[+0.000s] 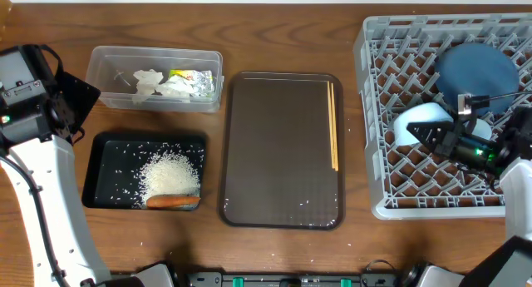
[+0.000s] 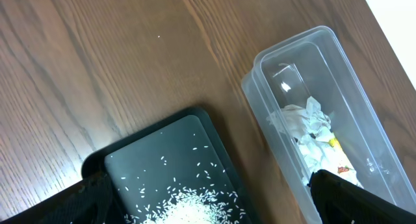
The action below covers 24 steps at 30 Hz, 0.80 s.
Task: Sort waste into correct bins and load items into the dishwasher rack
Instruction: 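Lower the bowl upright into a rack slot and open the right gripper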
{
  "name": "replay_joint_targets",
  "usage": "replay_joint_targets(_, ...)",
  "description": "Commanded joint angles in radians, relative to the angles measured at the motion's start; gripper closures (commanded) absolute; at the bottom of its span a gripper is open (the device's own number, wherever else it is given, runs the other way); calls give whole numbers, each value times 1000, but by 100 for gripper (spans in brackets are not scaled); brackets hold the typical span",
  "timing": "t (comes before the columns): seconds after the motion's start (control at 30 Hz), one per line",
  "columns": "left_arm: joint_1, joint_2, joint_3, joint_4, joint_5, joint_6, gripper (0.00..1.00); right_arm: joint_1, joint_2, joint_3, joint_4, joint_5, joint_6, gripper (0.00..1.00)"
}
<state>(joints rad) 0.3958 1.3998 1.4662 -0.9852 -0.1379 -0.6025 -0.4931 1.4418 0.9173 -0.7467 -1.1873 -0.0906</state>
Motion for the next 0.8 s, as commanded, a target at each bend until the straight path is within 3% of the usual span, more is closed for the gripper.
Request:
replay_joint_targets(0.0, 4, 5, 10, -2, -13, -1, 0, 2, 20, 10, -5, -14, -62, 99)
replay_joint_targets(0.13, 4, 5, 10, -2, -13, -1, 0, 0, 18, 10, -32, 26, 31, 99)
replay_joint_targets(0.53, 4, 5, 10, -2, -13, -1, 0, -41, 7, 10, -257, 286, 34, 97)
replay_joint_targets(0.6, 4, 5, 10, -2, -13, -1, 0, -47, 7, 10, -286, 299, 34, 92)
replay_joint_targets(0.77, 4, 5, 10, -2, -13, -1, 0, -50, 1, 16, -330, 338, 34, 67)
